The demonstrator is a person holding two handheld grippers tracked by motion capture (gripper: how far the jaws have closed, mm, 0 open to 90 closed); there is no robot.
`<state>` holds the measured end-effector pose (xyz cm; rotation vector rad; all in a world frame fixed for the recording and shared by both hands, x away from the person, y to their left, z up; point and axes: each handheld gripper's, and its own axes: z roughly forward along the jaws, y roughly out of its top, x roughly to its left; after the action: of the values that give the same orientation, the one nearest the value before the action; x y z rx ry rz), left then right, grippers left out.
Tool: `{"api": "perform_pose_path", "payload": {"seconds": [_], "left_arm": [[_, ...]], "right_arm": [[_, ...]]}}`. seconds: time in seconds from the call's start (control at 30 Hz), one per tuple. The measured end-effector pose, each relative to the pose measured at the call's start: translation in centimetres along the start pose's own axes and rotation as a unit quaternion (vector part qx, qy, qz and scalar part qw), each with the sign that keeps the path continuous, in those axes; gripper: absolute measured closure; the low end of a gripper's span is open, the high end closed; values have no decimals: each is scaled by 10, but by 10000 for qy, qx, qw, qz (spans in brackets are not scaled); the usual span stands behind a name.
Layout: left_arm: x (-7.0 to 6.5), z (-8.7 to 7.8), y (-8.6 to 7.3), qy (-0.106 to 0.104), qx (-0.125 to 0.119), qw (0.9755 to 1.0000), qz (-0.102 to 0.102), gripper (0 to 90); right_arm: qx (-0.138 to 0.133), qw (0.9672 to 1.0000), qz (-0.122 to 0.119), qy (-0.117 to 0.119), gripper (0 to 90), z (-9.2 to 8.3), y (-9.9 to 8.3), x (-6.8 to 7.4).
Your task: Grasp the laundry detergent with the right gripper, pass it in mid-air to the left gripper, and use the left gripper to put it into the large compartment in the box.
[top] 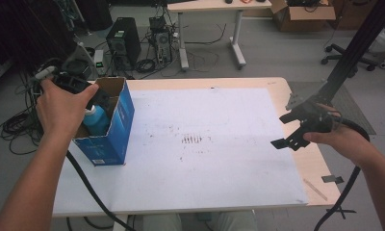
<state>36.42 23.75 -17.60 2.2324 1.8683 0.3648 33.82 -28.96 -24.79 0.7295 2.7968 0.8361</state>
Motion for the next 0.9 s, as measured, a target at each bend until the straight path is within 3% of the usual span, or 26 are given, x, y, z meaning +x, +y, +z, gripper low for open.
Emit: {"api": "perform_pose_path", "payload": {"seconds": [0.43,0.9], "left_arm": [[-34,-23,-7,-321,-52,9986,421,75],[-70,-34,-4,-457,117,9940,989,45]], "right_arm": [[-77,9999,75,-94,59,-10,-5,7],[-123,9997,151,-149,61,-15,-4,8]]}}
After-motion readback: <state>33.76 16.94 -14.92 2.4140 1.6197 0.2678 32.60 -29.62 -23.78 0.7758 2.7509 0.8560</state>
